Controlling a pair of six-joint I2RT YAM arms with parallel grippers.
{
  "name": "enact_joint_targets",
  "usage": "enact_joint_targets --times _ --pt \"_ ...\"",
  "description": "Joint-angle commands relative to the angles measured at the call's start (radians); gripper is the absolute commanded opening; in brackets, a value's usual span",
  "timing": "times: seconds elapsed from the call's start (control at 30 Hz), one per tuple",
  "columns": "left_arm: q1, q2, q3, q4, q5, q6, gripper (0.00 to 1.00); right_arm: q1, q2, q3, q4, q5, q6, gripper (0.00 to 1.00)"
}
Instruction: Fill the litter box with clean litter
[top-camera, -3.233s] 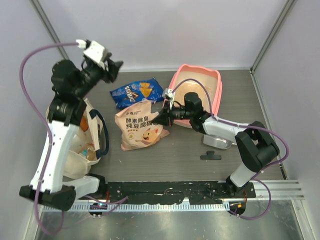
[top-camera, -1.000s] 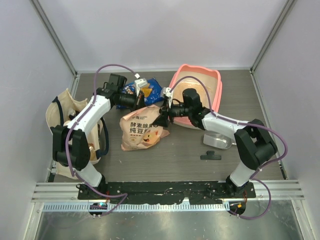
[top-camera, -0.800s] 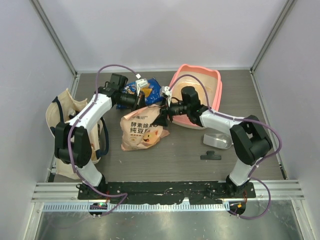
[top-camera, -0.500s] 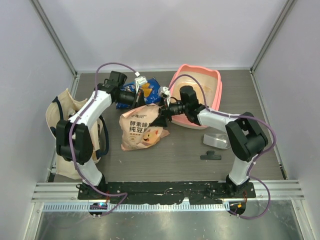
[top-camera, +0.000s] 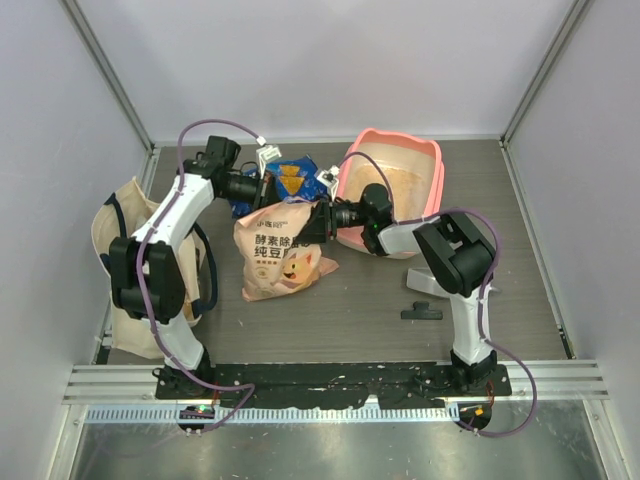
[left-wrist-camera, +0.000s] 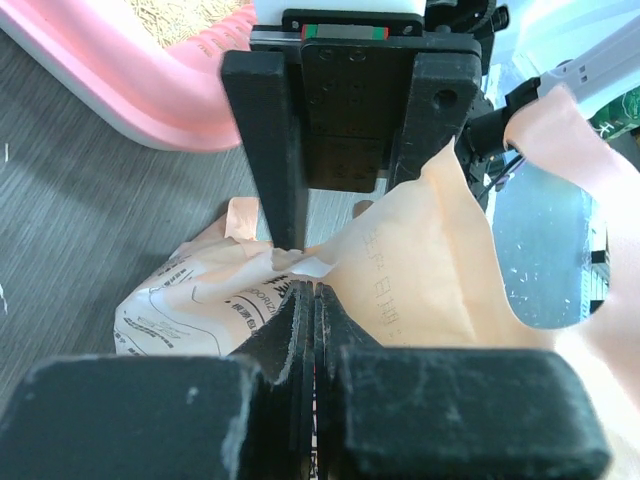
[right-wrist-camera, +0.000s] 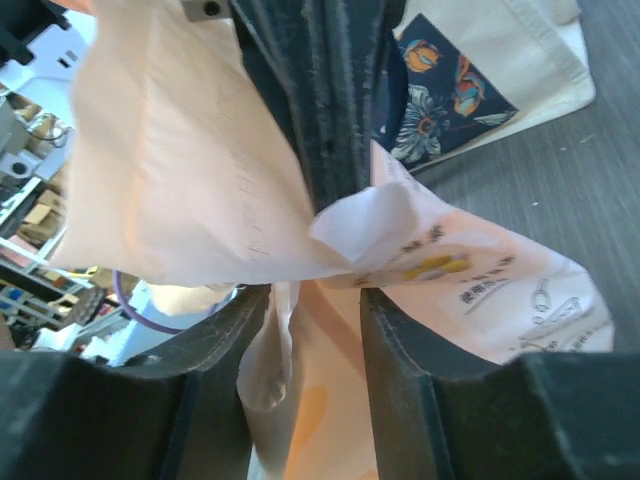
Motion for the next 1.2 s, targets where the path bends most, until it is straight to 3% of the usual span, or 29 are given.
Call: enact_joint_targets --times 0.0,0.03,0.1,0.13,0.2,0.23,0.33,0.47,0.5,0.53,0.63,0.83,0.97,1.17 --pt "0.006 -0.018 0.023 0.005 -0.005 -0.014 0.0 0.009 -0.041 0.037 0.292 -0.022 0.137 0.41" --pt "0.007 -0.025 0.021 0.013 -0.013 -0.019 0.0 0.007 -0.051 0.033 0.27 -0.013 0.107 0.32" --pt "0.012 -0.054 0.007 0.059 -0.055 -0.04 0.05 0.003 -0.09 0.019 0.188 0.015 0.065 0.26" --pt "0.015 -0.066 0.001 0.08 -0.074 -0.053 0.19 0.0 -0.103 0.016 0.149 0.024 0.035 0.21" --pt "0.036 -0.092 -0.011 0.158 -0.115 -0.12 0.32 -0.002 -0.161 0.005 -0.021 0.062 -0.103 0.15" --pt "0.05 -0.113 -0.013 0.183 -0.12 -0.151 0.43 -0.002 -0.177 0.002 -0.07 0.07 -0.142 0.13" --pt "0.121 -0.149 0.032 0.212 -0.114 -0.254 0.56 -0.002 -0.228 0.002 -0.223 0.091 -0.252 0.04" --pt "0.193 -0.224 0.099 0.055 -0.105 -0.167 0.64 -0.016 -0.255 -0.009 -0.318 0.107 -0.285 0.02" --pt "0.193 -0.248 0.098 0.007 -0.114 -0.068 0.66 -0.02 -0.263 -0.007 -0.326 0.102 -0.294 0.02" --pt "0.193 -0.299 0.089 -0.083 -0.12 -0.029 0.66 -0.023 -0.263 -0.004 -0.336 0.104 -0.3 0.02" --pt "0.193 -0.4 -0.015 -0.122 -0.152 0.05 0.71 -0.032 -0.274 0.011 -0.409 0.093 -0.355 0.02" --pt "0.193 -0.692 -0.411 0.151 -0.284 0.035 0.79 -0.051 -0.311 0.002 -0.567 0.065 -0.452 0.02" --pt "0.193 -0.747 -0.494 0.339 -0.414 0.012 0.83 -0.056 -0.34 0.002 -0.651 0.067 -0.499 0.02" --pt "0.193 -0.784 -0.509 0.332 -0.445 -0.007 0.83 -0.071 -0.377 -0.001 -0.728 0.061 -0.532 0.02"
